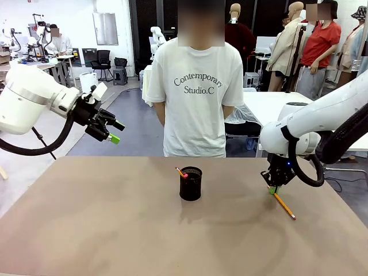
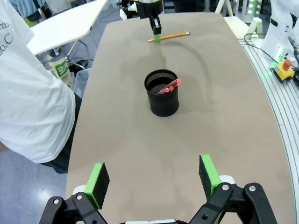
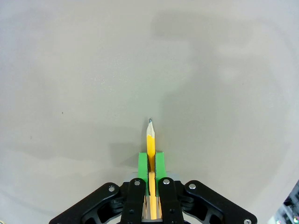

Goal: Place the pens into the pen holder.
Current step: Pick up a writing instrument from the table and place it into the Pen holder.

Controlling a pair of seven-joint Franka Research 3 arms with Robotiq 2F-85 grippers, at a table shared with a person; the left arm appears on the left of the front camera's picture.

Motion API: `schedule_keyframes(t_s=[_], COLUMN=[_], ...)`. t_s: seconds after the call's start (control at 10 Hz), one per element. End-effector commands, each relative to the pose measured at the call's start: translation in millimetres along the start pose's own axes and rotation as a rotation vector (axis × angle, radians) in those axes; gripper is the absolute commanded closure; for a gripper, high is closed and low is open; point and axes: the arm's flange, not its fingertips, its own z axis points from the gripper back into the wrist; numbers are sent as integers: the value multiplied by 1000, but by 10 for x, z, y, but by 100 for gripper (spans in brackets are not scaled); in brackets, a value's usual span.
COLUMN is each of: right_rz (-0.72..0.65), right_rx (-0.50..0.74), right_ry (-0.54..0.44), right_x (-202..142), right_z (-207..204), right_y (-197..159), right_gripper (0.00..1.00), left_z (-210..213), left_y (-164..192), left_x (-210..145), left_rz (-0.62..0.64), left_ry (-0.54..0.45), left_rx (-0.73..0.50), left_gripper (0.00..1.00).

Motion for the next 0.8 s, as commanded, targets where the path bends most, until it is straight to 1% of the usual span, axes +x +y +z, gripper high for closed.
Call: schedule_keyframes(t_s=[0.0,0.1,0.3,0.5,0.6,0.7], right_rz=[18,22,59,50,125,245], right_rx=[20,73,292,452,541,664], right_ry=[13,1,0,-13,-61,-136], right_x=[-5,-29,-91,-144,-168,-261], right_z=[0,99,418,747,880,1043], right_y=[-19,-17,-18,-23,-6,4], right_gripper=[100,100,100,100,100,100], left_z=[18,18,18,18,18,18], left_y=[-4,-4,-4,-4,-4,-4], left_x=[8,8,8,8,8,8], left_rz=[-2,-2,-2,-2,-2,-2], left_ry=[3,3,3,3,3,3], left_rx=[1,1,1,1,1,1], left_gripper=[0,0,0,0,0,0])
